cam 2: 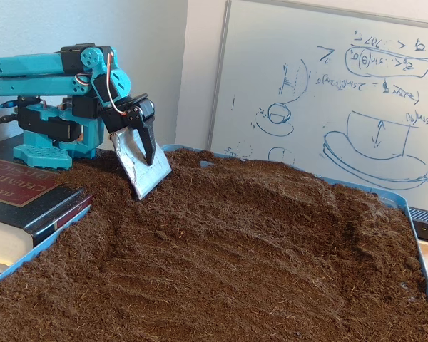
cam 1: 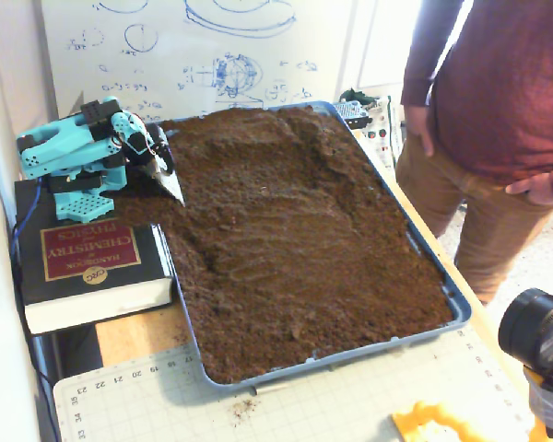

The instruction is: Build a berm.

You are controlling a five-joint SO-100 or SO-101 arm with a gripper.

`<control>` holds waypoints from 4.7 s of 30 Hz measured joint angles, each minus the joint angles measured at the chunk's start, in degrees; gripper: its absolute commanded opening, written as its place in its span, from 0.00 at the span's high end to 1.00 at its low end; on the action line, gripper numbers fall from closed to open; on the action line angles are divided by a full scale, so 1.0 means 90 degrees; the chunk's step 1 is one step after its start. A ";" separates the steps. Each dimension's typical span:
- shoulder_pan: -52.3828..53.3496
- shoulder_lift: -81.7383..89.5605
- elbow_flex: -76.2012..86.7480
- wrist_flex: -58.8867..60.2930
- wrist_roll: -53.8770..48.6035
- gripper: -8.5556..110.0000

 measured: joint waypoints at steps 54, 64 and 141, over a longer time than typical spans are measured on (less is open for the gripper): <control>0.0000 -0.4521 -0.1719 -0.0869 0.0000 0.92; 0.0000 -0.8760 -0.3359 -0.1885 0.0010 0.92; -0.1172 -1.1650 -0.7725 -0.4512 0.2412 0.93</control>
